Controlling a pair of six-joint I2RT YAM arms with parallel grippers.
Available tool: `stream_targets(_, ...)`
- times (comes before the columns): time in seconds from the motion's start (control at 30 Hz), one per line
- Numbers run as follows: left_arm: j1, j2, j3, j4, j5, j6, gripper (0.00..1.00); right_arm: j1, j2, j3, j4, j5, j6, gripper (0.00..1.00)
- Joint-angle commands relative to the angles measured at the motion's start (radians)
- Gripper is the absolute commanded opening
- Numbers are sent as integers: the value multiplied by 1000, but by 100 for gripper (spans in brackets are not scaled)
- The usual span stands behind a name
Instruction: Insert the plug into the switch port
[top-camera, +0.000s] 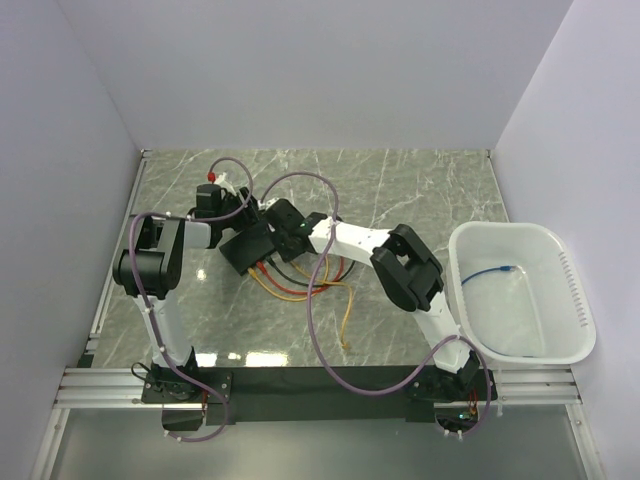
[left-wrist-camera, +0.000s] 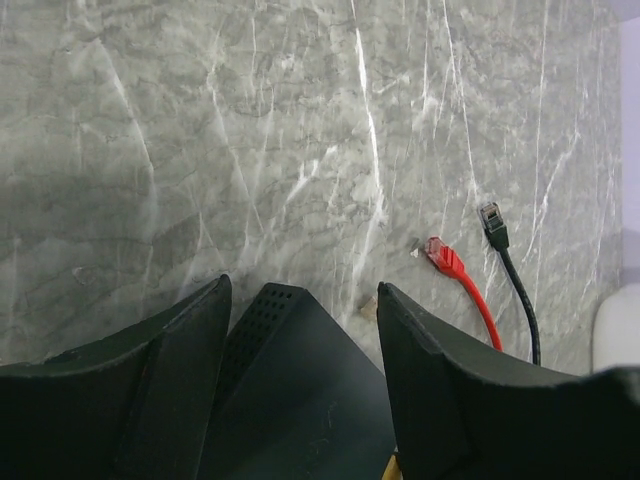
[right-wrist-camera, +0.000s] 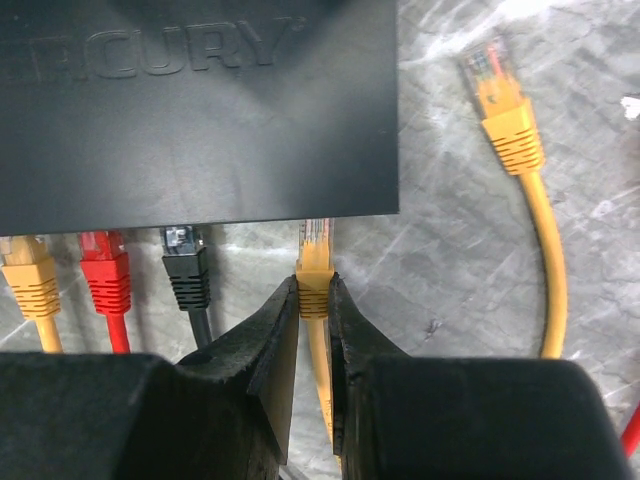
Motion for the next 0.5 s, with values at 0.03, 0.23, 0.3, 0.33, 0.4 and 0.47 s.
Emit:
stream_targets(0.03,-5,2,29,2,-2,16,64,-21,12,64,5,8,18,0)
stream_targets(0.23,-8,-1,26,11,11,23,62,-24,31,94,-3,-10,27,0)
stream_targets(0.3,-9,2,29,10,13,24,62,-22,38,108,-8,-15,28,0)
stream_targets(0.33,-11,3,30,10,13,23,62,-22,44,110,-9,-16,28,0)
stream_targets(0.4,-11,3,30,10,18,23,61,-22,48,114,-11,-22,30,0)
stream_targets(0.47,-12,5,30,10,16,21,61,-22,54,114,-12,-24,31,0)
